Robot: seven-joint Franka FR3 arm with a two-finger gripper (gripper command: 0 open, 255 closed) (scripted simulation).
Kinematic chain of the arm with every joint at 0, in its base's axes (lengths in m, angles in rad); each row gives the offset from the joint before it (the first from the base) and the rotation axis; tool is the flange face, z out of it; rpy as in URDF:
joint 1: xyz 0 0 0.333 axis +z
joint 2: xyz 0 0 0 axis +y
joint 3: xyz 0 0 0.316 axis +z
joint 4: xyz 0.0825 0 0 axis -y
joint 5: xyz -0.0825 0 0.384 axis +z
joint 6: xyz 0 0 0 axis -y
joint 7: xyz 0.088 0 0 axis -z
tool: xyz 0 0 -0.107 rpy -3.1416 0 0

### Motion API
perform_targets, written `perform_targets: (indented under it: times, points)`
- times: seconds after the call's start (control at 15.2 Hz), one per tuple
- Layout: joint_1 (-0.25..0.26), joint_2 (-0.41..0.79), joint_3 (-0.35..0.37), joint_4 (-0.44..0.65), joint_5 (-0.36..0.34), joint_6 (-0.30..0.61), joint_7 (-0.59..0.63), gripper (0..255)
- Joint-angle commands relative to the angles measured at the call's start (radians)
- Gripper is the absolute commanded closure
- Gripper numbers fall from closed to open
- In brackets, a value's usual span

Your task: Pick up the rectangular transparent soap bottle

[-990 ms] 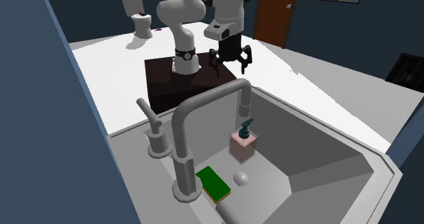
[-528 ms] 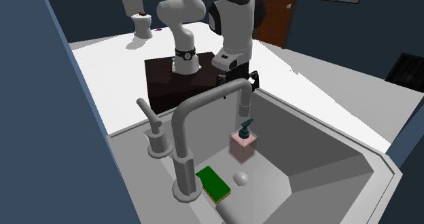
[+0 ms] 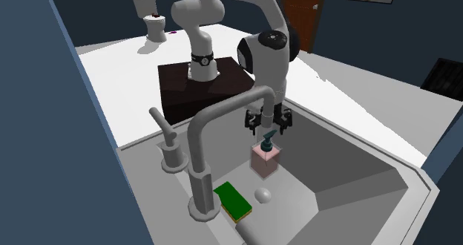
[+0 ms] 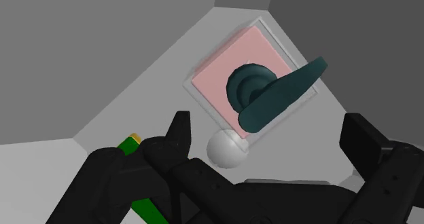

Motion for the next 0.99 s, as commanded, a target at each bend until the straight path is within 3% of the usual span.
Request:
perform_targets:
  times: [0.0,0.46,0.53,0.92]
  points:
    - [0.003,0.037,-0.001,0.025,-0.001,0.012,0.004,0]
    - [0.004,0.097,-0.001,0.037,0.001,0.06,-0.003,0]
    - [0.005,0.096,-0.001,0.037,0.001,0.059,-0.003,255]
    - [0.004,0.097,-0.001,0.038,0.001,0.059,-0.003,255]
